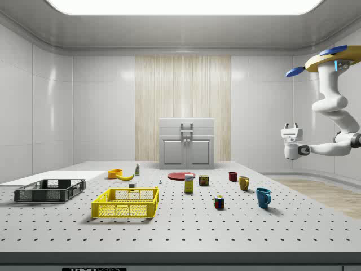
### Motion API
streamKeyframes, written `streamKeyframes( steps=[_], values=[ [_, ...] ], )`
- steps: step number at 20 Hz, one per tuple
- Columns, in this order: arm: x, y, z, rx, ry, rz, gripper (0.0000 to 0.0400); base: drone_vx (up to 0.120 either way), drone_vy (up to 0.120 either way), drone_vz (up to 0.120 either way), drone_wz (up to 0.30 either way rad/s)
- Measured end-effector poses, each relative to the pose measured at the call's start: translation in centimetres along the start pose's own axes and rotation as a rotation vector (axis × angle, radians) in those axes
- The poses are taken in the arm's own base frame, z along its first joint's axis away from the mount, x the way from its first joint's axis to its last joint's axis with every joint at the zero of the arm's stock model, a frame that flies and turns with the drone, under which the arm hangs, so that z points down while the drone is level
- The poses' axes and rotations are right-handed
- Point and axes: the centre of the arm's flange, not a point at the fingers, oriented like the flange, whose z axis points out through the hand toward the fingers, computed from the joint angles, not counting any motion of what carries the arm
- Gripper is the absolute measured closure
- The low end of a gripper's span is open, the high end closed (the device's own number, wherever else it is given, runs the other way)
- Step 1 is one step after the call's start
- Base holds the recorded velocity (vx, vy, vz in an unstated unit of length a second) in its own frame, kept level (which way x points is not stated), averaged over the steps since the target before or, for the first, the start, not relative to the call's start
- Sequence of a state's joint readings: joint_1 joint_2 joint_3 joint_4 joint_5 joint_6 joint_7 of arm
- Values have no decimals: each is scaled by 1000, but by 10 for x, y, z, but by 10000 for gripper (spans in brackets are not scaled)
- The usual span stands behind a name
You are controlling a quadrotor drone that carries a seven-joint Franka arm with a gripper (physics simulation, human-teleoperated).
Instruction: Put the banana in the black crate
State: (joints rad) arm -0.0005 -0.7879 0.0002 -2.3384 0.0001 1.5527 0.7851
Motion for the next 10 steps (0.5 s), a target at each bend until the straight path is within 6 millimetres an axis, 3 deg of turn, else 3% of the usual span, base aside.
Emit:
streamKeyframes(
  steps=[10],
  values=[
    [-1, 1, -66, 6, 6, 0, 0, 0, 0, 0, 0]
  ],
)
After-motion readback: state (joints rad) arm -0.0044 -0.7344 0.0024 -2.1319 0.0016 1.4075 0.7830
